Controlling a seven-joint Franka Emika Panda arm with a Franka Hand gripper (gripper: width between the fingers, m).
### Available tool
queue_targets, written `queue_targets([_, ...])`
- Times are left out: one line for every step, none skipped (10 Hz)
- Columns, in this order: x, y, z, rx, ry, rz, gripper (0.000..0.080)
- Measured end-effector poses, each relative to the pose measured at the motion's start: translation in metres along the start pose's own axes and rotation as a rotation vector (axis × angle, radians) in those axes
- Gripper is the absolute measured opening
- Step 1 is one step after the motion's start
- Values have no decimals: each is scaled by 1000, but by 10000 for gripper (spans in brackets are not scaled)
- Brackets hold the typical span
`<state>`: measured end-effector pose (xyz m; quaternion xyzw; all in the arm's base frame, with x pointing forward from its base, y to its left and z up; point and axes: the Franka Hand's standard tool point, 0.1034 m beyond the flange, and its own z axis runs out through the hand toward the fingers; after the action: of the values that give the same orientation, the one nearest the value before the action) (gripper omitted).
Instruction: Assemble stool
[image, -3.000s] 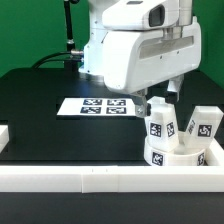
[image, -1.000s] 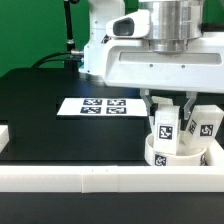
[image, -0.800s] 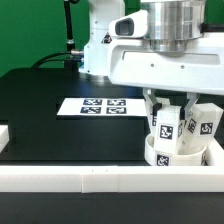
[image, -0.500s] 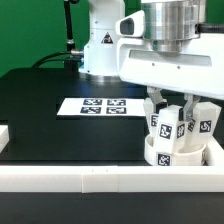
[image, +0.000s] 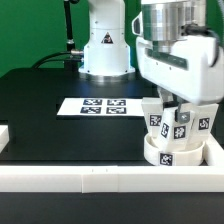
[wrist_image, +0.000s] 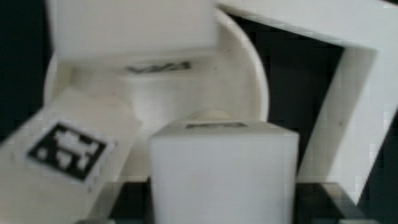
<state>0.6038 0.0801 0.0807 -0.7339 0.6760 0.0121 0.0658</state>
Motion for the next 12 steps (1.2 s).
queue_targets([-2,0,0,14,-15,130,335])
queue_targets([-1,-2,1,49,-37,279,335])
queue_targets([-3,-3,1,92,-58,440,335])
queue_targets([-11,-2,2,98,-67,537,335])
queue_targets([-20,-2,2,109,-88,689,335])
queue_targets([-26,-2,3,121,-98,752,335])
queue_targets([-36,-2,3,124,-116,821,335])
queue_targets([-42,-2,4,136,-129,847,335])
queue_targets([-45,-2,4,141,-133,866,335])
queue_targets([-48,-1,5,142,-138,882,335])
queue_targets([-47,0,5,143,-141,879,335])
queue_targets([-47,0,5,145,-138,843,380])
